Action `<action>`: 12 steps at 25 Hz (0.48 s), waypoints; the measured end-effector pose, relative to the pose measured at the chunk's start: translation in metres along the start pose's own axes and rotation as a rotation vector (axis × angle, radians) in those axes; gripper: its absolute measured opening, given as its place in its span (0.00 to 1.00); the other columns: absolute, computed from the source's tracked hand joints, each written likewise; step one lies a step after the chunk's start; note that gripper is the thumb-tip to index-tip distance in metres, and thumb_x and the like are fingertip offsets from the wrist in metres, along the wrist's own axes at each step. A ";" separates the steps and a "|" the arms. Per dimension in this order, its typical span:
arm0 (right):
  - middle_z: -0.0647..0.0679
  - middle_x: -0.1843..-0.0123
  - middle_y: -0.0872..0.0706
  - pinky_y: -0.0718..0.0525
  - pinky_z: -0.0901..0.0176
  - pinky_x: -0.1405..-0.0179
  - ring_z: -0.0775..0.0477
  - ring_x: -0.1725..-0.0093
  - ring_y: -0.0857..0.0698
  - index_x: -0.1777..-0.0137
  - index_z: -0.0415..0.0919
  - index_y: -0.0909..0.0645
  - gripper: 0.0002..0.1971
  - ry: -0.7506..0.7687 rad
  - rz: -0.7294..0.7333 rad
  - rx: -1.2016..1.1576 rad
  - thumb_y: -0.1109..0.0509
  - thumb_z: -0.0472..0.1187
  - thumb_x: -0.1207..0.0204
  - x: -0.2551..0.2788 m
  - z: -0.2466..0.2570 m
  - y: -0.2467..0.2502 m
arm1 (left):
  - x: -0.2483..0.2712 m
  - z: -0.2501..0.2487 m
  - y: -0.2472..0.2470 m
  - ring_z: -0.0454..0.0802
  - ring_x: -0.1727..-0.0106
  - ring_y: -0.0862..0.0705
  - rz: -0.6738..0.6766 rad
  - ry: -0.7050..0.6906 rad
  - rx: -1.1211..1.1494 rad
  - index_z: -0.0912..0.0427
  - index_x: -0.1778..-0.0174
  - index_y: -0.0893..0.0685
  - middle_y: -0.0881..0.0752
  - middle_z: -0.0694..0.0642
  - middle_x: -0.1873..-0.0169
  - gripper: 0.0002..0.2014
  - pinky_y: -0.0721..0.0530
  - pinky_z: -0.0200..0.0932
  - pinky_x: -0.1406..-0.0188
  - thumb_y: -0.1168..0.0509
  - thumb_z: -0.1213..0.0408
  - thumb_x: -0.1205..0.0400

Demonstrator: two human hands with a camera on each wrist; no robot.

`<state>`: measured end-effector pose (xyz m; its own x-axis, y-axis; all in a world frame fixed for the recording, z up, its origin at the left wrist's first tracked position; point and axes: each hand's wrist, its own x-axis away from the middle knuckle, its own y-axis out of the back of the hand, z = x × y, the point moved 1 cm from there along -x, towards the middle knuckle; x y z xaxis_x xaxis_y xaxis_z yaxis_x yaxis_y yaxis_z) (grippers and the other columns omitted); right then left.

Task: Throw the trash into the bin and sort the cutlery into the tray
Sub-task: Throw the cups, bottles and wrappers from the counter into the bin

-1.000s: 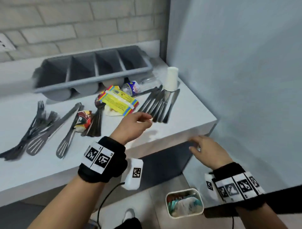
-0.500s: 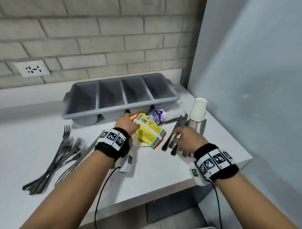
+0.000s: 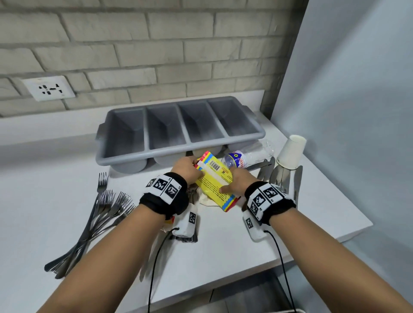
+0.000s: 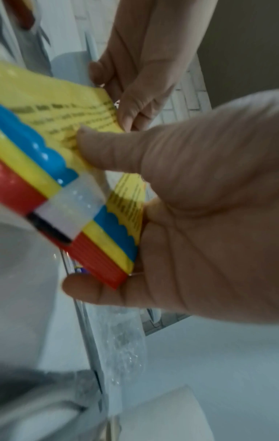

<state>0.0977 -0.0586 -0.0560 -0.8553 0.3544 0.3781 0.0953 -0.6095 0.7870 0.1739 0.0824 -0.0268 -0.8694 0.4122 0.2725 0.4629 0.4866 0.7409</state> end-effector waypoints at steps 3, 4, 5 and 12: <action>0.43 0.33 0.17 0.15 0.49 0.38 0.43 0.39 0.15 0.28 0.42 0.28 0.35 0.011 0.077 0.041 0.21 0.47 0.35 0.001 0.004 -0.002 | 0.014 0.017 0.015 0.57 0.42 0.17 -0.057 0.027 -0.060 0.62 0.36 0.20 0.16 0.62 0.37 0.19 0.23 0.41 0.48 0.32 0.64 0.23; 0.43 0.31 0.19 0.16 0.50 0.37 0.43 0.37 0.16 0.25 0.43 0.33 0.38 0.031 0.082 0.093 0.21 0.48 0.34 0.003 0.006 -0.003 | 0.021 0.024 0.019 0.57 0.38 0.18 -0.086 0.060 -0.086 0.60 0.32 0.22 0.17 0.61 0.35 0.22 0.23 0.41 0.45 0.31 0.62 0.23; 0.43 0.29 0.22 0.17 0.51 0.36 0.42 0.35 0.18 0.22 0.43 0.36 0.41 0.053 0.080 0.152 0.22 0.48 0.33 0.004 0.008 -0.004 | 0.028 0.032 0.023 0.56 0.34 0.19 -0.108 0.096 -0.112 0.59 0.30 0.25 0.19 0.60 0.32 0.26 0.23 0.42 0.40 0.31 0.60 0.24; 0.36 0.20 0.40 0.29 0.45 0.26 0.33 0.22 0.36 0.21 0.43 0.41 0.43 0.057 0.064 0.446 0.26 0.55 0.33 0.008 0.021 -0.023 | 0.052 0.054 0.010 0.54 0.27 0.25 0.079 0.208 -0.395 0.59 0.24 0.32 0.26 0.57 0.27 0.38 0.26 0.45 0.32 0.26 0.58 0.29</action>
<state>0.0997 -0.0268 -0.0605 -0.8660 0.2786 0.4153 0.3486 -0.2591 0.9008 0.1425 0.1506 -0.0383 -0.8689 0.2534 0.4253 0.4630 0.1119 0.8793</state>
